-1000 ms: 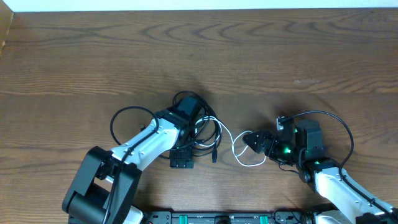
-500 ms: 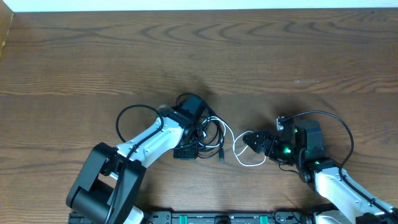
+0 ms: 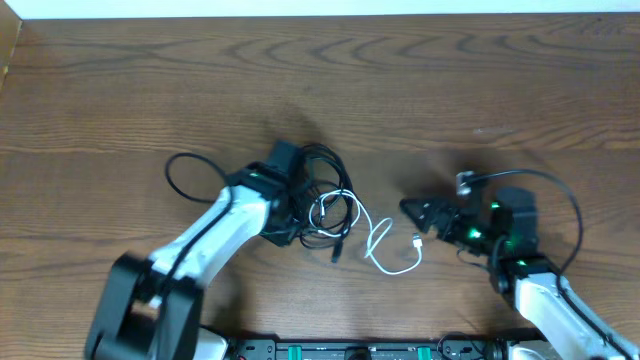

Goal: Untangle cables

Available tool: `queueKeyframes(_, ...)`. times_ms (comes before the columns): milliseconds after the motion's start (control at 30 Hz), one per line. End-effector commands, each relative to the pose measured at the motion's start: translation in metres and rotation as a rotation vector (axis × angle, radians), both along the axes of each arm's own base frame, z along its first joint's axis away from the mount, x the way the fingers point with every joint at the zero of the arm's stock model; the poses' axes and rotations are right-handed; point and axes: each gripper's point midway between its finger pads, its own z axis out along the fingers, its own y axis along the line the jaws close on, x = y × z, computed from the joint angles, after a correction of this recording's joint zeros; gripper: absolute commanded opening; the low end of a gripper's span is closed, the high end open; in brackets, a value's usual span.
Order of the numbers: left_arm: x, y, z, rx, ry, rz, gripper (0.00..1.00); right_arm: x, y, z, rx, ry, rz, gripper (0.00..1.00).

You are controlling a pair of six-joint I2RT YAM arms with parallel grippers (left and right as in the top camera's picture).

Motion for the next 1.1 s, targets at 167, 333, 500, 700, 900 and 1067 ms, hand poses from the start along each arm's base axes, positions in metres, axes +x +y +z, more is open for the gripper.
queueKeyframes(167,0.049,-0.041,0.123,-0.221,-0.569,-0.388,0.08,-0.002,-0.008,0.078,0.094,-0.292,0.077,0.99)
queueKeyframes(333,0.060,-0.059,0.177,-0.332,-0.781,-0.432,0.07,-0.015,0.003,0.088,0.143,-0.293,0.147,0.99)
queueKeyframes(500,0.065,-0.073,0.202,-0.410,-0.880,-0.477,0.08,-0.015,0.003,0.087,0.195,-0.214,0.118,0.98)
queueKeyframes(700,0.067,-0.075,0.211,-0.459,-0.883,-0.429,0.08,-0.017,0.004,0.073,0.207,-0.115,0.090,0.98)
queueKeyframes(900,0.065,-0.097,0.273,-0.646,-1.088,-0.515,0.08,-0.026,0.013,0.054,0.216,0.027,0.073,0.99)
queueKeyframes(1067,0.066,-0.098,0.285,-0.724,-1.070,-0.441,0.08,-0.032,0.024,0.054,0.247,0.088,0.086,0.85)
